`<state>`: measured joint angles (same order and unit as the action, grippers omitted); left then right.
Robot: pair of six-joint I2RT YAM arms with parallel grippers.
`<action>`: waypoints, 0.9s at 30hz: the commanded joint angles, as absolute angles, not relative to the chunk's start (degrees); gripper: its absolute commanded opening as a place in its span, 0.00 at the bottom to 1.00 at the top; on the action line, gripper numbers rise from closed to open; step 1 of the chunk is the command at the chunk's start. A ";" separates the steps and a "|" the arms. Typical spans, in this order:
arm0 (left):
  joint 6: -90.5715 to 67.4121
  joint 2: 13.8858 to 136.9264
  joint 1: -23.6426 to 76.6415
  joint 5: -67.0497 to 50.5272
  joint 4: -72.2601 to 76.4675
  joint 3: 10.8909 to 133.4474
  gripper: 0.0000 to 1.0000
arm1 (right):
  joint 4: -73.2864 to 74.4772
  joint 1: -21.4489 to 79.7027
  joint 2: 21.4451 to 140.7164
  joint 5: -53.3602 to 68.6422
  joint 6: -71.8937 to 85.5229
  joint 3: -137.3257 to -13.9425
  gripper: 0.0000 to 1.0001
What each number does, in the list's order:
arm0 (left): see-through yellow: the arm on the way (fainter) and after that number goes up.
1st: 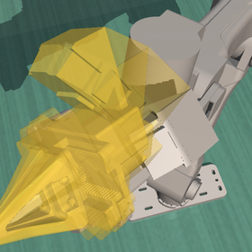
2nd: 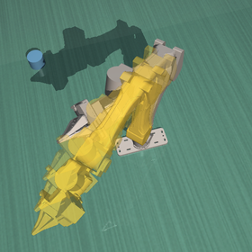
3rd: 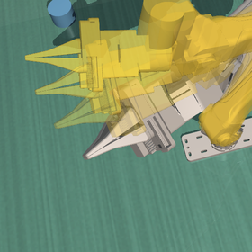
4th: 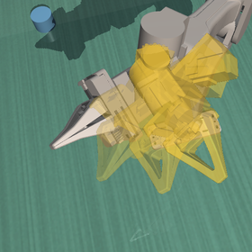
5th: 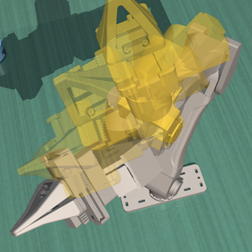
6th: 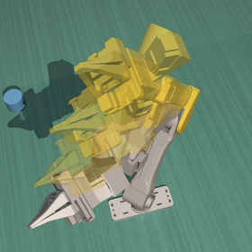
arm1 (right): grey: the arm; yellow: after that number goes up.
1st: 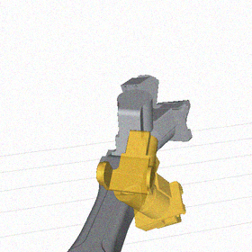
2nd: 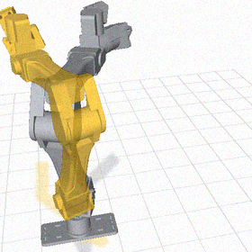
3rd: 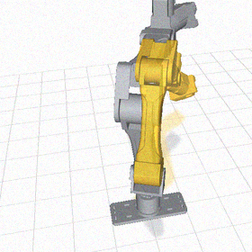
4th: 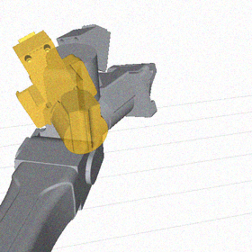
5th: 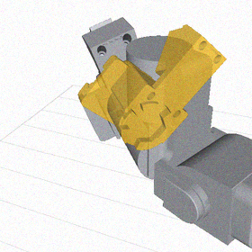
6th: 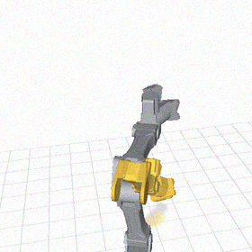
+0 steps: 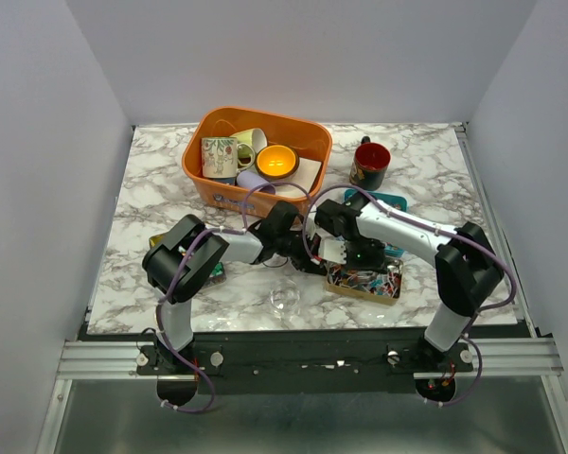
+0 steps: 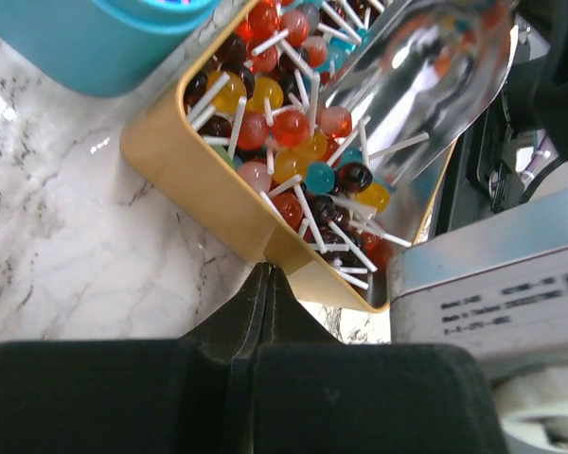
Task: Pack the candies
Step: Scoop the fake candies from the storage box.
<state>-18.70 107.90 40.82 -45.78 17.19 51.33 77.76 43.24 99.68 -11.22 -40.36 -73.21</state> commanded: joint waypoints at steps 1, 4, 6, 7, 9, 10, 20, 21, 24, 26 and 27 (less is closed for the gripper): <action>-25.13 109.42 39.47 -48.43 22.49 51.50 0.00 | 69.53 43.24 98.00 -5.54 -37.80 -70.58 0.01; -27.51 110.39 38.94 -49.22 24.43 51.15 0.00 | 66.02 43.24 96.07 -3.87 -37.79 -68.47 0.01; -27.95 110.91 38.76 -49.39 24.61 51.24 0.00 | 63.90 43.24 95.80 -3.43 -37.97 -66.55 0.01; -28.04 111.09 38.76 -49.48 24.61 51.24 0.00 | 63.37 43.24 95.97 -3.43 -37.97 -66.10 0.01; -28.30 111.44 38.76 -49.57 24.70 51.42 0.00 | 61.36 43.24 95.89 -3.25 -38.14 -65.22 0.01; -28.30 111.45 38.76 -49.66 24.70 51.42 0.00 | 60.74 43.24 95.80 -3.16 -38.32 -64.52 0.01; -26.20 110.22 36.83 -47.47 19.08 52.38 0.00 | 50.90 42.72 93.87 -1.06 -38.67 -58.36 0.01; -25.93 109.61 36.30 -47.20 18.12 52.47 0.00 | 49.15 42.45 93.61 -0.62 -38.58 -57.40 0.01; -24.35 108.12 34.46 -45.97 14.16 53.08 0.00 | 46.06 41.66 92.64 1.39 -38.58 -56.52 0.01; -23.38 106.97 32.88 -45.53 11.61 53.00 0.00 | 44.74 41.48 92.72 1.84 -38.50 -56.42 0.01; -22.07 105.74 32.44 -45.27 10.47 53.26 0.00 | 43.61 41.40 92.90 2.11 -38.58 -56.34 0.01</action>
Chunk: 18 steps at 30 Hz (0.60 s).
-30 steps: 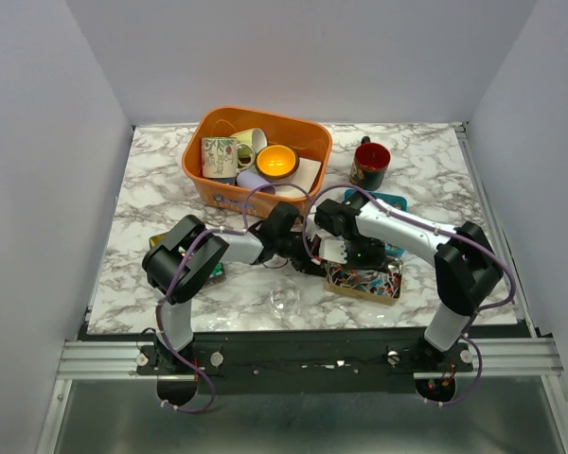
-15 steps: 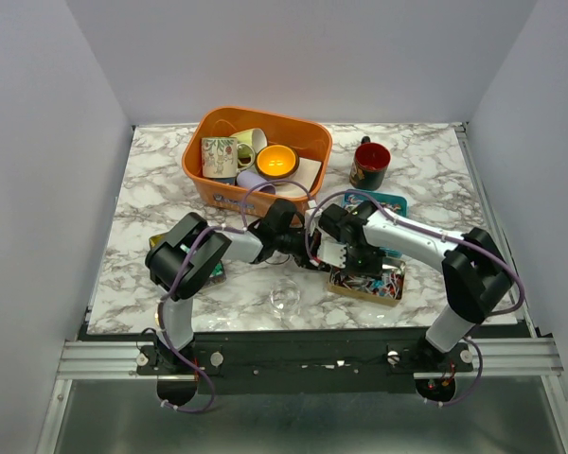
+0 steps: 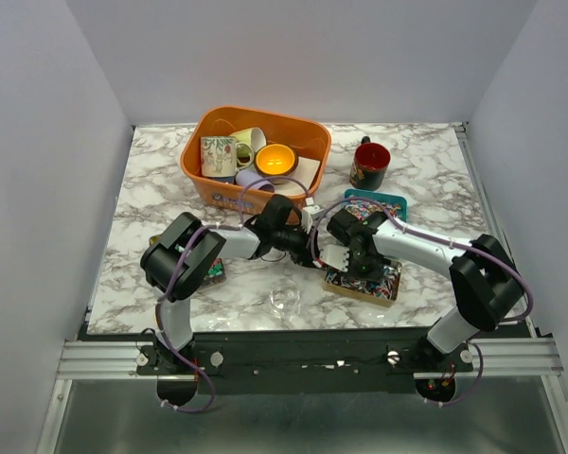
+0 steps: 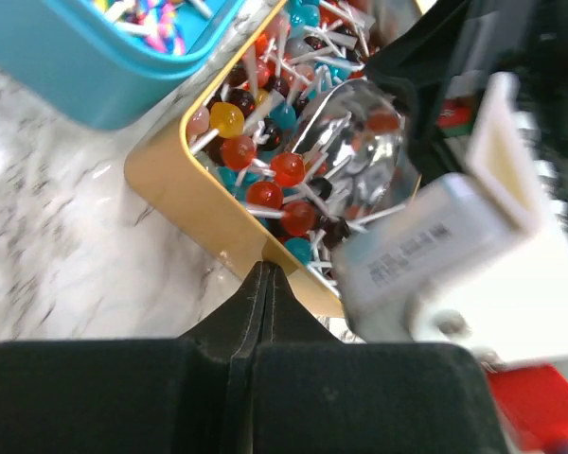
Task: Pack the candies
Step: Scoop the fake candies from the storage box.
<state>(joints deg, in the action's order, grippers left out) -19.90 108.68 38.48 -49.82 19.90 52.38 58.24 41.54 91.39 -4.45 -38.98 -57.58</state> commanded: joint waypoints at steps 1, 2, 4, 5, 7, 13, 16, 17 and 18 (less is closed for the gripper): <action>-21.45 105.21 32.00 -45.18 7.67 53.44 0.00 | 43.16 41.31 93.16 2.28 -38.67 -56.69 0.01; -20.58 104.77 31.30 -45.09 6.17 53.96 0.00 | 42.89 41.31 93.51 2.37 -38.67 -57.04 0.01; -18.21 103.54 30.59 -44.83 1.79 54.58 0.00 | 41.58 40.96 94.30 2.72 -38.93 -57.48 0.01; -17.67 103.19 30.24 -44.74 0.63 54.93 0.00 | 41.05 40.87 94.39 2.81 -39.54 -57.31 0.01; -16.01 101.69 29.45 -44.56 -2.17 54.93 0.00 | 39.12 40.35 94.57 2.90 -40.25 -56.78 0.01; -13.01 98.53 28.92 -45.35 -5.53 54.93 0.00 | 35.16 37.97 92.47 3.95 -42.10 -53.18 0.01; -12.74 98.79 29.00 -47.37 -4.93 54.84 0.02 | 34.72 37.44 91.58 4.57 -42.54 -52.30 0.01; -12.92 99.05 29.00 -48.50 -4.49 54.76 0.02 | 34.72 37.35 91.23 4.48 -42.71 -52.12 0.01; -13.27 99.40 29.00 -49.04 -4.13 54.67 0.03 | 34.89 37.44 91.06 4.40 -42.71 -51.60 0.01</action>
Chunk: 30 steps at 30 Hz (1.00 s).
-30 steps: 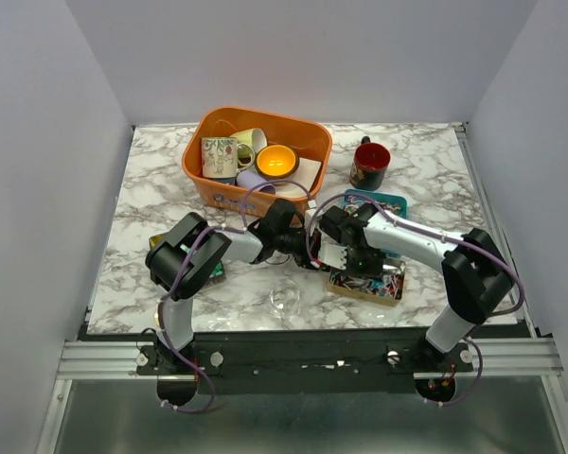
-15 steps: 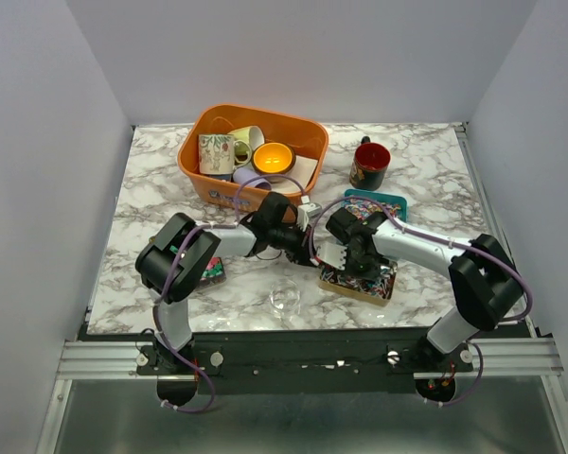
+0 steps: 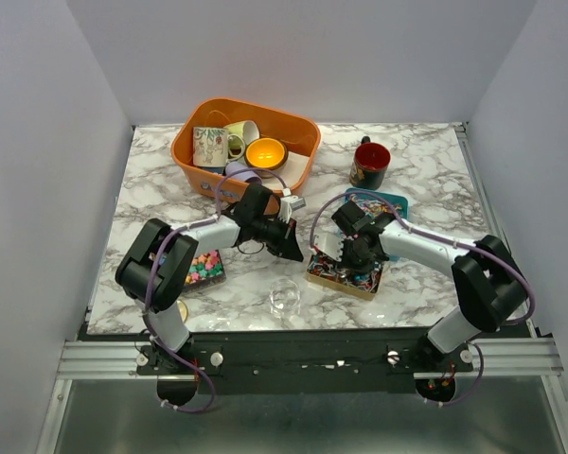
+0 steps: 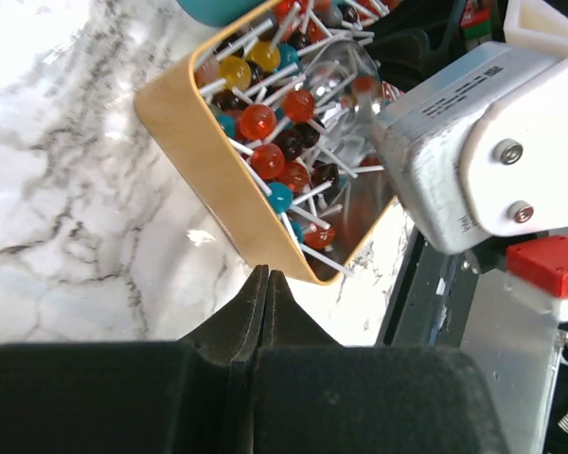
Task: Pack the candies
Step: Scoop the fake candies from the storage box.
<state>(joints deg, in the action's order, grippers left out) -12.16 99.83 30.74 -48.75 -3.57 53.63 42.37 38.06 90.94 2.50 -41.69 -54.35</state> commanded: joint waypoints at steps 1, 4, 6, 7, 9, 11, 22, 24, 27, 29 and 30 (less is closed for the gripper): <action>-13.45 99.67 29.00 -49.39 -3.70 54.58 0.05 | 34.72 37.18 90.53 4.48 -42.80 -51.24 0.01; -13.18 99.93 29.27 -50.18 -3.08 54.84 0.10 | 34.02 36.92 88.25 4.74 -43.42 -49.58 0.01; -12.57 99.23 29.44 -50.54 -3.60 55.37 0.13 | 33.84 36.74 86.58 5.44 -43.94 -48.87 0.01; -11.61 98.97 29.44 -50.62 -4.13 55.63 0.15 | 33.75 36.65 86.05 5.54 -44.03 -48.52 0.01; -10.46 98.00 29.53 -50.80 -5.71 55.98 0.17 | 33.66 36.56 84.91 6.15 -44.21 -47.64 0.01; -8.62 97.12 29.53 -50.97 -7.81 56.16 0.20 | 33.66 36.56 83.24 6.59 -44.38 -46.76 0.01; 1.75 88.16 30.06 -50.19 -15.91 54.32 0.34 | 34.98 36.21 78.93 7.47 -44.82 -45.09 0.01; 2.89 86.76 30.06 -48.96 -16.96 55.97 0.36 | 34.81 36.12 78.05 7.64 -44.82 -45.00 0.01; 5.44 84.30 29.71 -46.86 -21.09 58.96 0.41 | 34.80 36.04 75.95 7.73 -45.09 -45.00 0.01; 5.63 82.36 29.10 -45.97 -21.97 59.06 0.43 | 34.89 35.95 74.54 8.08 -45.17 -45.44 0.01; 5.36 80.44 28.31 -45.53 -21.80 58.28 0.44 | 35.15 35.95 74.01 8.26 -45.18 -45.53 0.01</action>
